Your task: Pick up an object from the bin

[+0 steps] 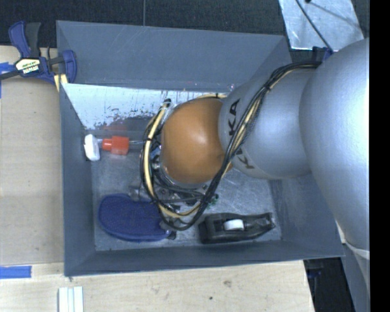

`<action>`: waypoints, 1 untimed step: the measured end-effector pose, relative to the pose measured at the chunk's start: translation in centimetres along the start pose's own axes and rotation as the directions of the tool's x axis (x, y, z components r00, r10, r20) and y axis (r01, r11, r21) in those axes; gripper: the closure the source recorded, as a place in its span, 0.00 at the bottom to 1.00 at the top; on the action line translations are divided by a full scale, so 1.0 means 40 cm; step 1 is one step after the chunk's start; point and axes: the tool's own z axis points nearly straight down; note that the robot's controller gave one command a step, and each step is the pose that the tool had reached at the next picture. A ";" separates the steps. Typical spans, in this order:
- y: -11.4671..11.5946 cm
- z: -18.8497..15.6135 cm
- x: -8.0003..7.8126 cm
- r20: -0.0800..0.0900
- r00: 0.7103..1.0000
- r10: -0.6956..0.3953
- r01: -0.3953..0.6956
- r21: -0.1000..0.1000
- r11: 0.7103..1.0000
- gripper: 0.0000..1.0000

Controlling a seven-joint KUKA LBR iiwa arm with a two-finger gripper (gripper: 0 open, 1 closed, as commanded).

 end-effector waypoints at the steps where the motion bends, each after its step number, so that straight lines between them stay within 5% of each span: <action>1: 0.094 -0.207 -0.022 -0.006 0.962 -0.274 0.274 -0.007 0.962 1.00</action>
Offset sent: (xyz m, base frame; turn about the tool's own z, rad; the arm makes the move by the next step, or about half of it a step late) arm -0.0213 0.0322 0.0809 -0.2785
